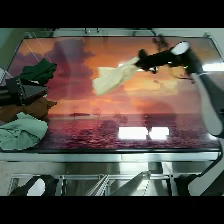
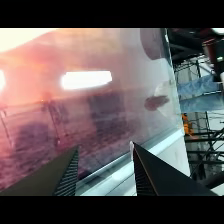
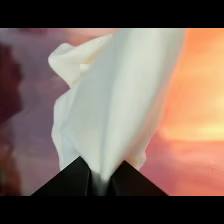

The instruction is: Fold the shirts.

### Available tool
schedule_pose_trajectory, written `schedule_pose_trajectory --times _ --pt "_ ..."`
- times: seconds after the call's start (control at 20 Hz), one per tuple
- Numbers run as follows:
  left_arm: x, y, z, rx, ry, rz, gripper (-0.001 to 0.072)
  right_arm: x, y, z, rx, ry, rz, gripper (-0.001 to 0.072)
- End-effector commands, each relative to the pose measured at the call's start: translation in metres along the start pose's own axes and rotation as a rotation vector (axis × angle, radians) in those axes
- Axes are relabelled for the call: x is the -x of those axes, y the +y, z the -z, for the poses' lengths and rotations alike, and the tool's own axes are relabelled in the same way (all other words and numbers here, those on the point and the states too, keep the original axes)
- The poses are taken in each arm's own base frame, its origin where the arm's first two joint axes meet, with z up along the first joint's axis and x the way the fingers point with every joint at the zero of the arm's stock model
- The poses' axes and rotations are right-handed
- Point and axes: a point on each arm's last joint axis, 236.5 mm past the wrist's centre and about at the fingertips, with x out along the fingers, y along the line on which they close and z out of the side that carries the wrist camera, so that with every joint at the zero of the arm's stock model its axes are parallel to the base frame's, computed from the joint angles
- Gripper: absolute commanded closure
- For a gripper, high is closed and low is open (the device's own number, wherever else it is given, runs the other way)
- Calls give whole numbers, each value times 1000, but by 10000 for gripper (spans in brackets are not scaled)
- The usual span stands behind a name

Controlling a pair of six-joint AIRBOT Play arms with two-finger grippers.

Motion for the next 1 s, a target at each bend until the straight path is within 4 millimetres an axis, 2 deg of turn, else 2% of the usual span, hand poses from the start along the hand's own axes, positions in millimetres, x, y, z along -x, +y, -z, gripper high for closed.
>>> schedule_pose_trajectory --times 0.0,0.1,0.2,0.3,0.35,0.4,0.5,0.6,0.75,0.85,0.9,0.95 --pt "0 -3 8 -5 33 13 359 151 -155 -48 -153 -127 426 694" --pt "0 -2 7 -6 29 11 359 224 -217 -45 -260 -163 527 695" --pt "0 -2 7 -15 29 11 359 293 -268 -39 -354 -258 577 695" --pt "0 -2 7 -14 29 11 359 351 -321 -10 -449 -322 630 695" --pt "0 -2 7 -15 29 11 359 369 -346 11 -477 -309 653 695" --pt "0 -2 7 -15 29 11 359 379 -372 40 -517 -268 668 695" --pt "0 -2 7 -14 29 12 359 382 -418 98 -614 -188 665 694" --pt "0 -2 8 -14 31 13 359 384 -454 149 -715 -167 665 694" --pt "0 -3 10 -14 41 18 359 389 -484 214 -876 -169 643 694" --pt "0 -3 9 -14 39 17 359 389 -488 247 -967 -152 613 683" --pt "0 -3 9 -14 39 17 359 390 -486 258 -1000 -141 595 592" --pt "0 -3 10 -14 40 17 359 390 -482 265 -1021 -125 578 312"
